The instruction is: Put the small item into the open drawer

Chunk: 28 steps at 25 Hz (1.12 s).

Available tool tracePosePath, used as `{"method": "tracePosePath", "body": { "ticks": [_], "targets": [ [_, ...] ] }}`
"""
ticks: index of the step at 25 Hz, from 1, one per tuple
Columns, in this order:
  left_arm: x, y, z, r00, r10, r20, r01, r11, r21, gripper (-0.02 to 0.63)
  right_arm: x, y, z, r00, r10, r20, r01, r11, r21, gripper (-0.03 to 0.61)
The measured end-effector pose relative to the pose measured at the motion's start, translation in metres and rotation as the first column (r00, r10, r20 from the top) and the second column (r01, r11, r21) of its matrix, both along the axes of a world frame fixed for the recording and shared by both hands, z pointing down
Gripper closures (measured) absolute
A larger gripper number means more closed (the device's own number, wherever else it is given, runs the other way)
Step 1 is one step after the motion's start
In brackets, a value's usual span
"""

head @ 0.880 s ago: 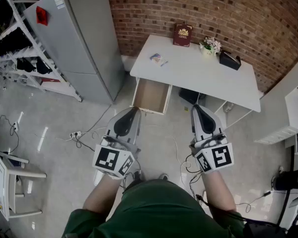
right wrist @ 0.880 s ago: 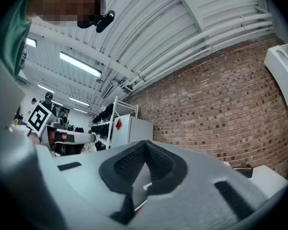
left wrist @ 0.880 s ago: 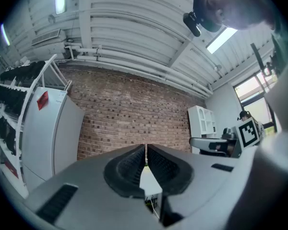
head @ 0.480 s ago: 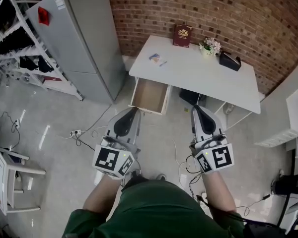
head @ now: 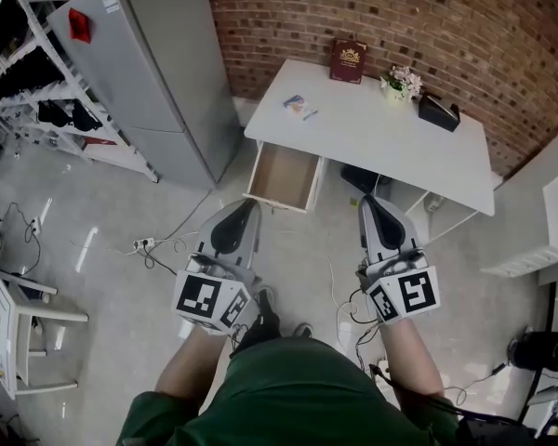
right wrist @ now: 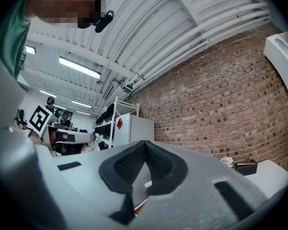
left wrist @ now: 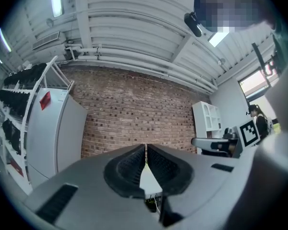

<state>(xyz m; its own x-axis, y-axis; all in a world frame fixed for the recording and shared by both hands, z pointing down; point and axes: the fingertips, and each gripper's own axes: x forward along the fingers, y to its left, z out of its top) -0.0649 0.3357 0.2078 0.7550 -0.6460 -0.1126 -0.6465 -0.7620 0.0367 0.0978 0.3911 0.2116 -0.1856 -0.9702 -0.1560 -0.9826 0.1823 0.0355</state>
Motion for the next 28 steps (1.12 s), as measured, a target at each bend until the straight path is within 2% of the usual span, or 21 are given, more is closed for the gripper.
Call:
{"method": "tracePosePath", "body": {
  "ticks": [6, 14, 21, 28],
  "targets": [
    [-0.002, -0.041, 0.005, 1.0, 0.0, -0.007, 0.0, 1.0, -0.024, 0.6, 0.003, -0.032, 0.006, 1.0, 0.024, -0.007, -0.024, 1.0, -0.02, 0.575],
    [-0.008, -0.121, 0.014, 0.998, 0.039, -0.041, -0.04, 0.999, -0.028, 0.601, 0.001, -0.097, 0.007, 0.997, 0.075, -0.024, -0.076, 0.996, -0.045, 0.575],
    [-0.023, -0.185, 0.024, 0.997, 0.048, -0.056, -0.051, 0.997, -0.054, 0.601, -0.012, -0.153, 0.013, 0.995, 0.094, -0.029, -0.096, 0.993, -0.074, 0.575],
    [-0.038, -0.227, 0.031, 0.996, 0.05, -0.067, -0.057, 0.994, -0.094, 0.601, -0.024, -0.193, 0.018, 0.993, 0.114, -0.02, -0.115, 0.989, -0.096, 0.575]
  ]
}}
